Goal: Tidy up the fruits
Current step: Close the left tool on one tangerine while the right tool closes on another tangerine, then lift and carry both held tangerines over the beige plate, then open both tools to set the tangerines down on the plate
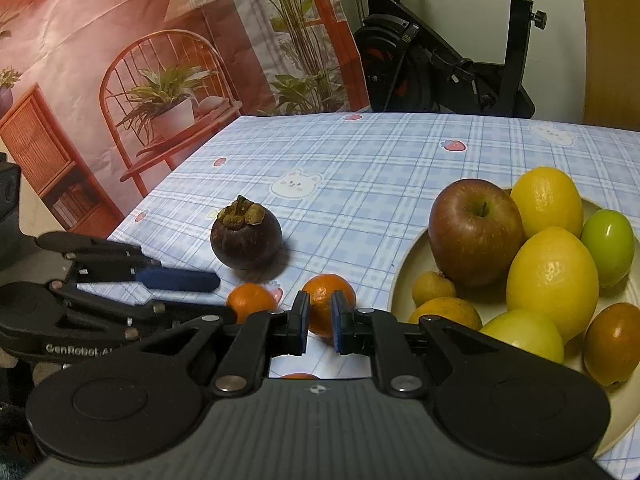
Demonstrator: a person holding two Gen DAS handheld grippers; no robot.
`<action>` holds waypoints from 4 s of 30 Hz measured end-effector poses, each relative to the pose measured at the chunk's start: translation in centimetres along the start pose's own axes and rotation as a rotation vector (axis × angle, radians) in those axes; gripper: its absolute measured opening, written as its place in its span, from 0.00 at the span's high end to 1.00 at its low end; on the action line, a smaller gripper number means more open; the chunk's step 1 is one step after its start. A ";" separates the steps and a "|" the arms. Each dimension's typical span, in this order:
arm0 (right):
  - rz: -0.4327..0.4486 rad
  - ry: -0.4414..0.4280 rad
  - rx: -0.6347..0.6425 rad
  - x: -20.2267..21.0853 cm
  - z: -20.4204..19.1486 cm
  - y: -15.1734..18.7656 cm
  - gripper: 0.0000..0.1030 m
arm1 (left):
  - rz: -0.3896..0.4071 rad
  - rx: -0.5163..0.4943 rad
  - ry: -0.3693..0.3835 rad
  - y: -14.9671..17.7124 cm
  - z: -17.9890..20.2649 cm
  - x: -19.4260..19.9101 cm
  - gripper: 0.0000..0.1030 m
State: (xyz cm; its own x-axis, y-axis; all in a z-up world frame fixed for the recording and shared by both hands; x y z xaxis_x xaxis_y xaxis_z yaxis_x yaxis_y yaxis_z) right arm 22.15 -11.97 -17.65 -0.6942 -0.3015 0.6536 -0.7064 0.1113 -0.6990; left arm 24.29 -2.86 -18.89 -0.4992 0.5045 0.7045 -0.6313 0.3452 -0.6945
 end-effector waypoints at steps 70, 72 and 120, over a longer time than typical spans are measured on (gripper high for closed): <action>0.210 0.098 -0.041 5.5 2.8 0.0 0.65 | 0.086 -0.005 -0.035 -2.7 4.8 0.8 0.63; 0.230 0.112 -0.040 6.2 3.2 0.3 0.65 | 0.088 -0.029 -0.023 -3.5 5.8 0.4 0.63; 0.419 0.264 -0.200 8.1 14.9 1.9 0.63 | 0.001 -0.136 -0.023 -5.6 11.3 -6.6 0.62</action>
State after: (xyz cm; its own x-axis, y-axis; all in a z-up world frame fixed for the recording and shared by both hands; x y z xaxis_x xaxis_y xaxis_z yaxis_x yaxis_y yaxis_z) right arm 17.24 -28.34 -18.03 -0.9153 0.0529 0.3993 -0.3561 0.3570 -0.8636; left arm 24.36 -17.07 -18.00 -0.5141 0.4874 0.7058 -0.5453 0.4495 -0.7076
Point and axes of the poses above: each gripper's, at about its wrist camera, not at the fingertips, and x roughly against the way its jaws point, z to its right, y to its underside, the point moved 10 cm from there along -x, roughly the way its jaws point, and after that the axes turned 4 degrees about y, right-handed, at the moved point
